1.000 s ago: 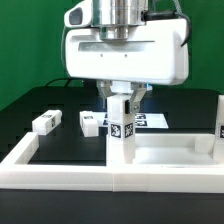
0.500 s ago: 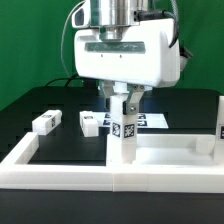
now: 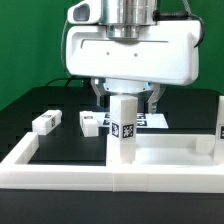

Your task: Assemble desk

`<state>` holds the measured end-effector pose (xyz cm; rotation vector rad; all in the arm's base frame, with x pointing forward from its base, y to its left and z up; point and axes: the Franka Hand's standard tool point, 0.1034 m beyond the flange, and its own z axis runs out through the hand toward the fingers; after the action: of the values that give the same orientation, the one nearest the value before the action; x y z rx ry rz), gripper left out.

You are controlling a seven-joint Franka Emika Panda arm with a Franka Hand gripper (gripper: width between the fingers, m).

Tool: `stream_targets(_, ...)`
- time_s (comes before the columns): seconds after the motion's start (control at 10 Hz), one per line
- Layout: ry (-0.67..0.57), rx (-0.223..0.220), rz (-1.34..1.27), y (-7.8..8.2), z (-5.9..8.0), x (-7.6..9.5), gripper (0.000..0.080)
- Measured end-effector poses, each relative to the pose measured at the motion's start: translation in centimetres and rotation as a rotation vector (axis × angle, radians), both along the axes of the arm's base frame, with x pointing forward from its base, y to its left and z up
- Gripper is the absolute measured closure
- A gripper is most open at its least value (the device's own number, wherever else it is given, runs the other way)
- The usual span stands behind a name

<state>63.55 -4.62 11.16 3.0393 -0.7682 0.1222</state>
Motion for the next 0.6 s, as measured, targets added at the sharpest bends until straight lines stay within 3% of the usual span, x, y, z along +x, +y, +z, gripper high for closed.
stream_targets(0.6, 0.036, -0.073, 0.660, 0.34, 0.26, 0.00, 0.0151)
